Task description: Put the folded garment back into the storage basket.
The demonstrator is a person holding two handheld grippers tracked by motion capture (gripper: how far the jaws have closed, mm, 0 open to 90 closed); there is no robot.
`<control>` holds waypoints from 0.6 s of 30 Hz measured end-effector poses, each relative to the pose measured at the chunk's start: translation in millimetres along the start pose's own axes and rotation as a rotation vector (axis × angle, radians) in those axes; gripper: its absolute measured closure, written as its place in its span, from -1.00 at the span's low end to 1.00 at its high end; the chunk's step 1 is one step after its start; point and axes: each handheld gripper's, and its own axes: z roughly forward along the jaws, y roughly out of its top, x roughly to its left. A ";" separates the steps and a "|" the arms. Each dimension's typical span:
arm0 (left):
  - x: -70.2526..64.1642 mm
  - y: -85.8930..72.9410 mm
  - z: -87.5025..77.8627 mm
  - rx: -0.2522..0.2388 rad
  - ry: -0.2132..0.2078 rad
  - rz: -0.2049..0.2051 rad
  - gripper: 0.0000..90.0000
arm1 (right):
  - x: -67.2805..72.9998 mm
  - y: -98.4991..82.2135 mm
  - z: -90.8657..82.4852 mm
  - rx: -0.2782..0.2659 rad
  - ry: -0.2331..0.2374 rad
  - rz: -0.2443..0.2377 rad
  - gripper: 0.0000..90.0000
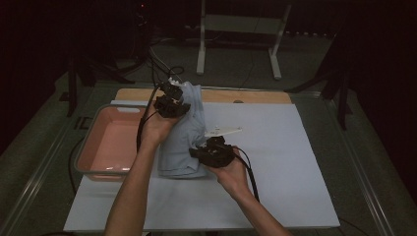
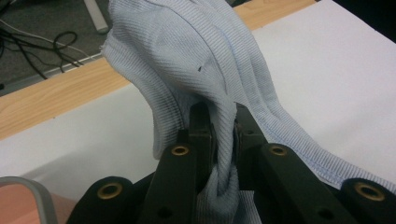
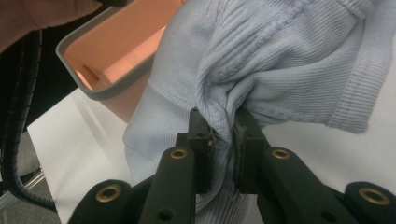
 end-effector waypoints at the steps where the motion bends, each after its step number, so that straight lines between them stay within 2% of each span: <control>1: 0.4 0.5 -0.7 0.001 0.000 0.001 0.84 | 0.3 1.3 0.1 -0.002 0.004 0.003 0.79; 10: 2.8 7.3 -6.8 -0.004 0.016 0.007 0.84 | 1.7 9.9 1.7 -0.023 0.009 0.016 0.79; 17: 6.7 8.4 -7.5 -0.006 0.019 -0.003 0.84 | 1.6 14.5 3.6 -0.028 0.020 0.009 0.79; 18: 7.2 8.3 -7.3 -0.006 0.020 -0.004 0.84 | 2.3 15.1 4.3 -0.030 0.020 0.019 0.79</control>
